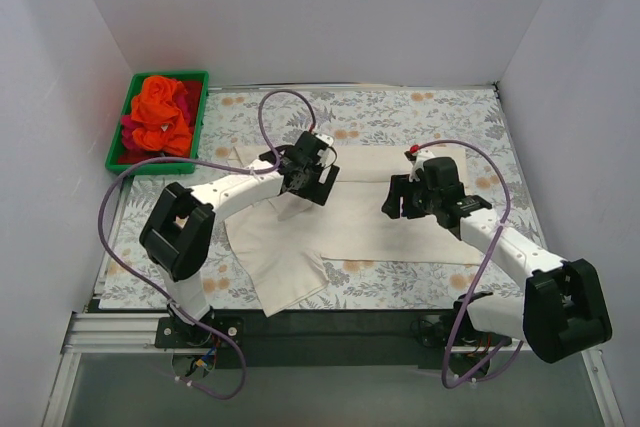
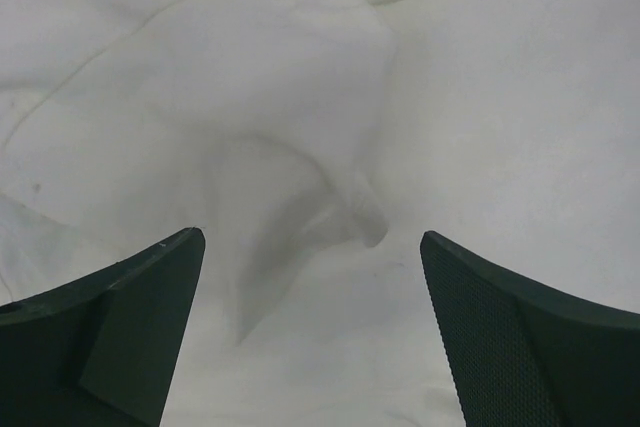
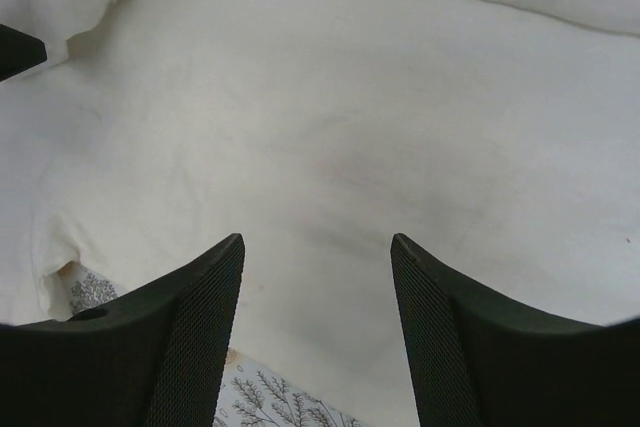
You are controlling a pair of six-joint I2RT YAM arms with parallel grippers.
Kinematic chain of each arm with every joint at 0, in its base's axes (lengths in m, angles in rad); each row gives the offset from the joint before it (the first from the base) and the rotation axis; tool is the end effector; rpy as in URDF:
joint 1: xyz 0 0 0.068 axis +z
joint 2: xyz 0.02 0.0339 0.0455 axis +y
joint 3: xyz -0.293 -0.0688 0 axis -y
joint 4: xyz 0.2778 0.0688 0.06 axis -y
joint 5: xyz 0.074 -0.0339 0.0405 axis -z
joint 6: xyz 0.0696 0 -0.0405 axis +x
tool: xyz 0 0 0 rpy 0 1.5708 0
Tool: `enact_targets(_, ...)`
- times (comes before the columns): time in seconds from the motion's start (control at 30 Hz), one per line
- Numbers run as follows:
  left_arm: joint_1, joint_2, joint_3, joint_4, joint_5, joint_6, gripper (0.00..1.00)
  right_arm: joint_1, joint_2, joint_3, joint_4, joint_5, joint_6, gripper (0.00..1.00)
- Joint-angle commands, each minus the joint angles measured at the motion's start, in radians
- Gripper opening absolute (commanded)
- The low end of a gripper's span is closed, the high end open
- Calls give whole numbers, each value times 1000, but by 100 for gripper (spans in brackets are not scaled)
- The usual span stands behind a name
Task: Fold and stack the t-shirts
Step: Fold the tshirt
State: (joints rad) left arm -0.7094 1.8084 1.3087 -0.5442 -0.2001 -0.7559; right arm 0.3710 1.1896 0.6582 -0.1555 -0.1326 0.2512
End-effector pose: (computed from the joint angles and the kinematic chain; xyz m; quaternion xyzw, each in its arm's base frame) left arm 0.3376 -0.2716 0.1949 -0.0483 0.9598 -0.1016 0.2571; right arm 0.2683 0.1142 0.2057 -0.0823 0.8986 0.1876 0.3879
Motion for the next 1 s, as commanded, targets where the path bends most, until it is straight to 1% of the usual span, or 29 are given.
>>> enact_targets(0.0, 31, -151, -35, 9, -45, -230, 83, 12, 33, 26, 85, -105, 20, 56)
enact_targets(0.03, 65, -176, -92, 10, -51, -335, 82, 20, 56, 30, 97, -117, 42, 54)
enact_targets(0.1, 108, -256, -159, 30, -16, -439, 80, 45, 82, 47, 129, -153, 60, 51)
enact_targets(0.13, 157, -280, -205, 45, 2, -474, 77, 54, 112, 52, 172, -162, 77, 49)
enact_targets(0.17, 175, -335, -288, 62, 39, -550, 75, 77, 129, 60, 194, -179, 85, 49)
enact_targets(0.23, 226, -378, -369, 125, 89, -601, 73, 97, 184, 83, 252, -193, 97, 47)
enact_targets(0.27, 231, -395, -431, 141, 111, -637, 71, 117, 203, 92, 269, -200, 106, 47)
enact_targets(0.3, 237, -418, -452, 174, 145, -649, 70, 126, 221, 99, 284, -202, 109, 46)
enact_targets(0.4, 243, -426, -512, 246, 194, -655, 67, 151, 300, 150, 333, -208, 122, 46)
enact_targets(0.47, 243, -416, -525, 288, 199, -645, 66, 164, 350, 179, 373, -219, 132, 46)
enact_targets(0.5, 242, -402, -532, 299, 241, -636, 66, 166, 366, 188, 381, -223, 144, 45)
enact_targets(0.6, 243, -377, -540, 340, 260, -613, 64, 177, 435, 222, 407, -236, 160, 45)
enact_targets(0.97, 241, -293, -542, 397, 269, -573, 55, 194, 535, 282, 453, -249, 165, 45)
